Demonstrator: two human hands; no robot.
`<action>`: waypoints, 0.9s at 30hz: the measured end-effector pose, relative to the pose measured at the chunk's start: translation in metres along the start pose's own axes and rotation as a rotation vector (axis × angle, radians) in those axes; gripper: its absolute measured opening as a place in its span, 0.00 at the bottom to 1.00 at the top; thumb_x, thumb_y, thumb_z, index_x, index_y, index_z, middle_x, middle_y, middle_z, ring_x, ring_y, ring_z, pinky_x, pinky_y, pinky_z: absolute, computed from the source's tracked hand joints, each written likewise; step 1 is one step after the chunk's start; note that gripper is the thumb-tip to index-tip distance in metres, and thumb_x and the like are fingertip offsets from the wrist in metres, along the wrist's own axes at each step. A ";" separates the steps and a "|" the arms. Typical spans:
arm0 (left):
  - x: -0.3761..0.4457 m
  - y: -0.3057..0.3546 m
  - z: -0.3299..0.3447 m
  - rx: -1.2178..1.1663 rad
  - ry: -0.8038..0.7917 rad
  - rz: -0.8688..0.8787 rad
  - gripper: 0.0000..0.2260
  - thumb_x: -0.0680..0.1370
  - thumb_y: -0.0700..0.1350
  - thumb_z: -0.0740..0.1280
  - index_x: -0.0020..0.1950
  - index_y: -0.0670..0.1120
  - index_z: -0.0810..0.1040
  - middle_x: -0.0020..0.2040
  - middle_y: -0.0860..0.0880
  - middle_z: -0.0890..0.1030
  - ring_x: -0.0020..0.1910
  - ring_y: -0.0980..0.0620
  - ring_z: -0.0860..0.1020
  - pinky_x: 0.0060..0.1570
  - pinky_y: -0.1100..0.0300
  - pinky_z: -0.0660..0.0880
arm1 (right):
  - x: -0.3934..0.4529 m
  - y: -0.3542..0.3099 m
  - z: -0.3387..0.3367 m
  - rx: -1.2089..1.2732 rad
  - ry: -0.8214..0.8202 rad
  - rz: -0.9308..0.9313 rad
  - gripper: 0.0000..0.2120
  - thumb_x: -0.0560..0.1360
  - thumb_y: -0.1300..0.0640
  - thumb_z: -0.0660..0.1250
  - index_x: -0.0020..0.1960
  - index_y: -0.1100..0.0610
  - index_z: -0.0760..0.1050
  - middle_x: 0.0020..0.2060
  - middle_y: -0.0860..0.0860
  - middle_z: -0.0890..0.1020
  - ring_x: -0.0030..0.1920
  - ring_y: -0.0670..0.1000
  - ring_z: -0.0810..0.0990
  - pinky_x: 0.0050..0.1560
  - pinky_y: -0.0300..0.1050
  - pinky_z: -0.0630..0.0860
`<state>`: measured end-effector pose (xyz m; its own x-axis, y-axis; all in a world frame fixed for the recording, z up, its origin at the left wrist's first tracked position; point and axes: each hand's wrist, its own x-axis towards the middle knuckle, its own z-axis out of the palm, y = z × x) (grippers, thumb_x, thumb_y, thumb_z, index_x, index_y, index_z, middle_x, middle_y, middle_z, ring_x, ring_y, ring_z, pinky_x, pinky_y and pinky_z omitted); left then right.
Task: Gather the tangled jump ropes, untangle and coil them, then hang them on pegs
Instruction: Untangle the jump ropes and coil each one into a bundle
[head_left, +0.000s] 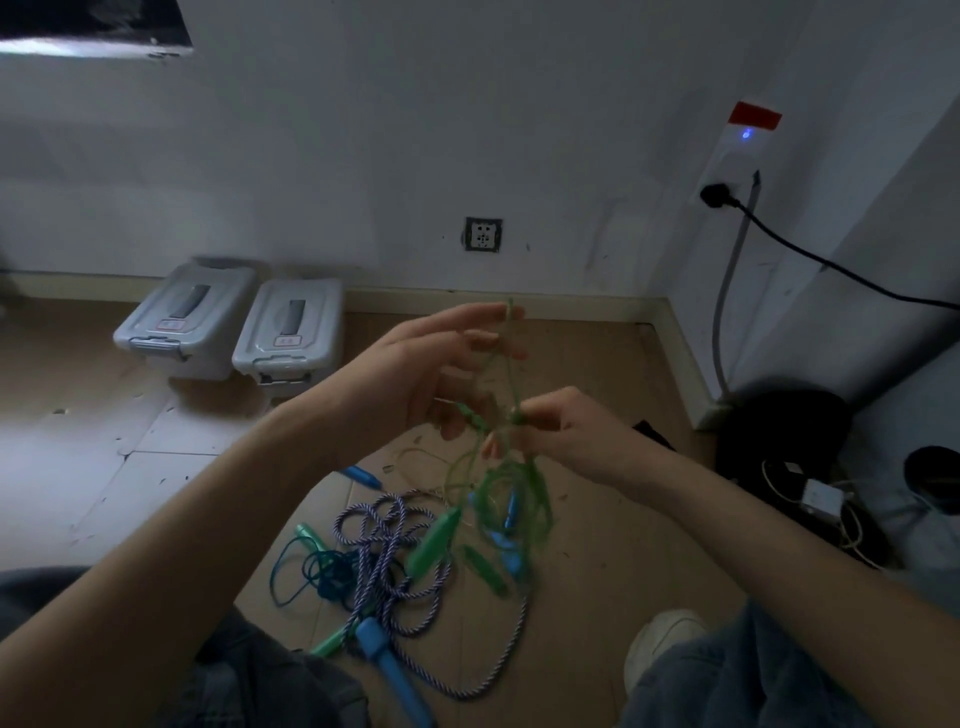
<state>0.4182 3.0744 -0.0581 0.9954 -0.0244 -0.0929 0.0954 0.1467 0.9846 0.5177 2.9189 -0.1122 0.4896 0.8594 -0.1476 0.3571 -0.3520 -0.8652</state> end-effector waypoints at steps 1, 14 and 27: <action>0.001 0.000 -0.003 -0.035 0.024 -0.025 0.18 0.73 0.38 0.61 0.60 0.53 0.75 0.48 0.52 0.82 0.28 0.55 0.76 0.22 0.67 0.69 | -0.001 0.000 -0.003 0.075 0.032 0.005 0.08 0.74 0.53 0.66 0.45 0.57 0.81 0.41 0.50 0.83 0.44 0.49 0.80 0.48 0.41 0.74; 0.005 -0.028 -0.032 0.519 0.587 -0.188 0.08 0.77 0.44 0.63 0.39 0.47 0.78 0.41 0.46 0.79 0.41 0.51 0.75 0.43 0.59 0.75 | -0.004 -0.003 -0.043 0.301 0.468 0.068 0.11 0.78 0.59 0.61 0.39 0.56 0.77 0.34 0.52 0.84 0.25 0.49 0.69 0.26 0.42 0.65; 0.014 -0.034 0.014 0.338 0.170 0.021 0.07 0.75 0.35 0.64 0.51 0.36 0.77 0.38 0.46 0.82 0.32 0.56 0.80 0.37 0.64 0.79 | -0.008 -0.021 -0.032 0.197 0.306 -0.124 0.09 0.78 0.56 0.61 0.42 0.53 0.77 0.34 0.51 0.84 0.26 0.46 0.74 0.27 0.41 0.71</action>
<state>0.4289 3.0549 -0.0912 0.9873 0.1438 -0.0675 0.0945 -0.1898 0.9773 0.5313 2.9074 -0.0779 0.6778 0.7300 0.0878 0.2830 -0.1488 -0.9475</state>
